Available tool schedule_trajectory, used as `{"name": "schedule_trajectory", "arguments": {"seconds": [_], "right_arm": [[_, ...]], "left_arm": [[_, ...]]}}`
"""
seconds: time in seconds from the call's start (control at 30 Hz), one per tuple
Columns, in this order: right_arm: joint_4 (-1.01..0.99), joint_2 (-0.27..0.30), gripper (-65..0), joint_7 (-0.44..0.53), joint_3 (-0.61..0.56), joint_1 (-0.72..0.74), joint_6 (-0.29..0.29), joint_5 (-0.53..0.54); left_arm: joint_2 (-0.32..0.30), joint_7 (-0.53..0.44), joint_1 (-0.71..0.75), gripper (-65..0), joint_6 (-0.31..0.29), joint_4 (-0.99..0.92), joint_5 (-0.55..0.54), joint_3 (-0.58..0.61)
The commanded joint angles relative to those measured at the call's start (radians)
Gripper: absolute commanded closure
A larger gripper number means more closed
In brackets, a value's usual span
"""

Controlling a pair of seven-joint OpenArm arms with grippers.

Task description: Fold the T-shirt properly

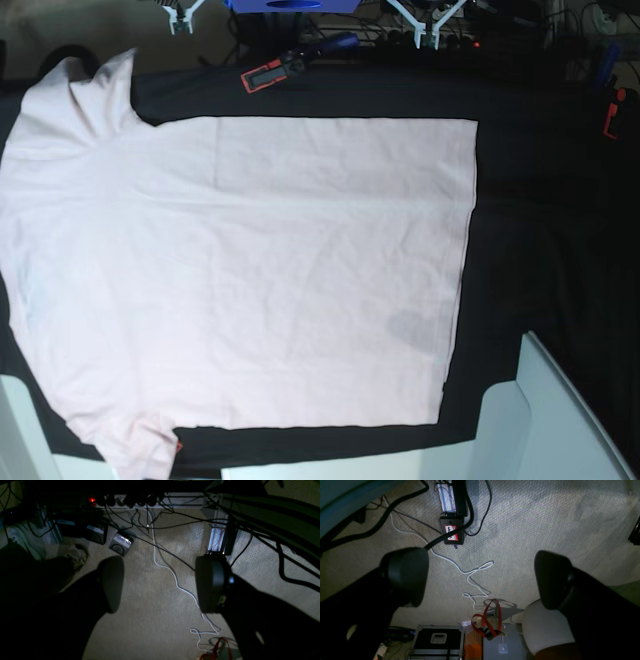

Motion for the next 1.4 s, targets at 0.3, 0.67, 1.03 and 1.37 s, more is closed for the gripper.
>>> {"name": "schedule_trajectory", "arguments": {"seconds": [0.3, 0.67, 1.03, 1.37], "right_arm": [[-0.003, 0.004, -64.0, 0.004, -0.002, -0.007, -0.003, 0.001], [0.001, 0.004, -0.9, 0.005, 0.006, -0.007, -0.003, 0.001], [0.006, 0.006, -2.9, 0.004, -0.002, -0.018, -0.003, 0.001], [0.366, 0.006, 0.0, -0.004, 0.009, -0.247, -0.006, 0.003]], "left_arm": [[0.003, -0.009, 0.007, -43.0, -0.004, 0.002, -0.004, 0.001], [0.003, -0.009, 0.014, 0.0, -0.004, 0.002, -0.004, 0.001], [-0.008, -0.141, 0.038, 0.0, -0.004, 0.008, -0.004, -0.008], [-0.054, -0.400, 0.130, 0.0, -0.004, 0.043, 0.000, 0.001]]}}
